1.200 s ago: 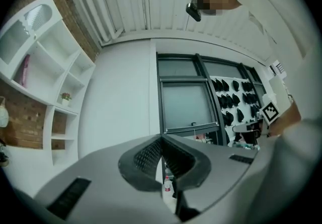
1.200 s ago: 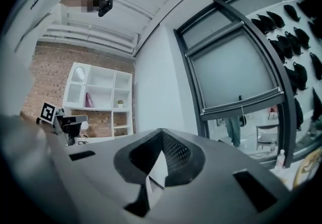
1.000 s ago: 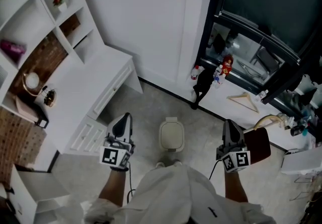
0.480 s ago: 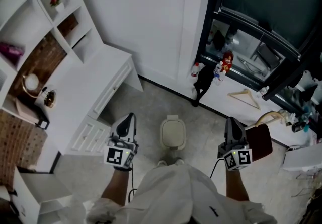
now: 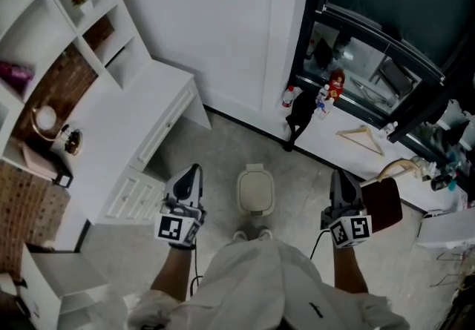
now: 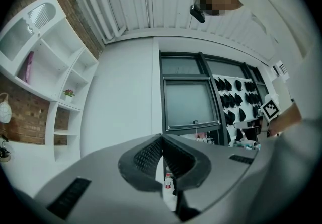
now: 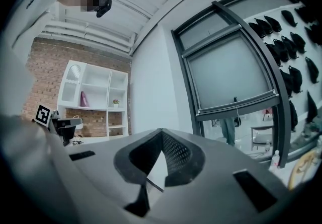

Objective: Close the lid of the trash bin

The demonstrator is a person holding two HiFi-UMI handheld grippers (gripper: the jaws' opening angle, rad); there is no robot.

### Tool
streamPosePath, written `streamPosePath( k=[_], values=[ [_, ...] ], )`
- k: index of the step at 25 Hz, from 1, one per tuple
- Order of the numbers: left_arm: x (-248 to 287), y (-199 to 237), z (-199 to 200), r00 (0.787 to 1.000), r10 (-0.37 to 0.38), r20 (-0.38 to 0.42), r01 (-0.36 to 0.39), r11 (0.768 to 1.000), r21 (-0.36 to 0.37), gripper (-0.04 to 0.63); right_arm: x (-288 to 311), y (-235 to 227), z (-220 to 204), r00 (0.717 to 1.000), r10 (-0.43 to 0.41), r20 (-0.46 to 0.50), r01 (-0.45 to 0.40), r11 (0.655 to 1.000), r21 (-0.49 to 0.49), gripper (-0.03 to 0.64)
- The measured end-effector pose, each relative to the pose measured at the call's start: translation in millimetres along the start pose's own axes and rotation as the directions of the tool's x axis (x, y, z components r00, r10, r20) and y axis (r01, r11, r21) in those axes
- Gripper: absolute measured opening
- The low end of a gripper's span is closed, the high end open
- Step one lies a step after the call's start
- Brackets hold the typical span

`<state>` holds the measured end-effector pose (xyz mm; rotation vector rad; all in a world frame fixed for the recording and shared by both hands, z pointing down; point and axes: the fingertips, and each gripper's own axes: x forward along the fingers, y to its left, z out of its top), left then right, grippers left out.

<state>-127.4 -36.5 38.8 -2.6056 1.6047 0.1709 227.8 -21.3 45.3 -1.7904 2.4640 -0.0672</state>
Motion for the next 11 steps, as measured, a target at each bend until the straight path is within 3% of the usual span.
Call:
streamPosePath(
  k=[11],
  values=[
    [0.1, -10.5, -1.6, 0.999, -0.035, -0.007, 0.035, 0.999, -0.022, 0.026, 0.5, 3.4, -5.7, 1.0, 0.01, -0.024, -0.01, 1.0, -0.01, 0.017]
  ],
)
